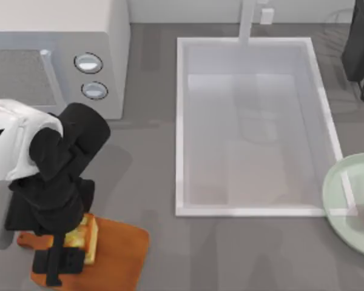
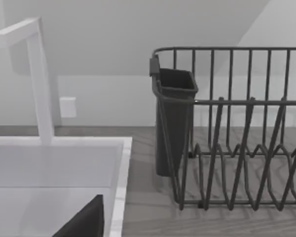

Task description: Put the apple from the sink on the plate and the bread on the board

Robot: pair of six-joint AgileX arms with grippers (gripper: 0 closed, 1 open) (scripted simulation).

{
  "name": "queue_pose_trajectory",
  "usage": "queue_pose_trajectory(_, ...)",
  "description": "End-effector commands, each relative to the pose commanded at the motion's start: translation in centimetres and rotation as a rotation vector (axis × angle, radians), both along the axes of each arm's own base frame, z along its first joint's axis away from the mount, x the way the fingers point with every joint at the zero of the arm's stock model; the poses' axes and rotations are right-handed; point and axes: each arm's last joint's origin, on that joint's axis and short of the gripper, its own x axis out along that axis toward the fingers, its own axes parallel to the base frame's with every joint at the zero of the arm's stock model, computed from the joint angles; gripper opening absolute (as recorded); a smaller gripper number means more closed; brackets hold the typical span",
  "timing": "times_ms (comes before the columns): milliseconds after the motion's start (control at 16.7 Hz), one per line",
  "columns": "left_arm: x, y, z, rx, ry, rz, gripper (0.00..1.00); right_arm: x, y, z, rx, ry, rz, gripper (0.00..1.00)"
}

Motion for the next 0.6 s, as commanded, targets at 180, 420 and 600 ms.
queue_pose_trajectory(180,0.00,0.00,0.00,0.000,0.000,0.000,0.60,0.00,0.00,0.00,0.000,0.000,0.000,1.00)
queue_pose_trajectory(420,0.00,0.00,0.00,0.000,0.000,0.000,0.90,0.00,0.00,0.00,0.000,0.000,0.000,1.00)
queue_pose_trajectory(600,0.00,0.00,0.00,0.000,0.000,0.000,1.00,0.00,0.00,0.00,0.000,0.000,0.000,1.00)
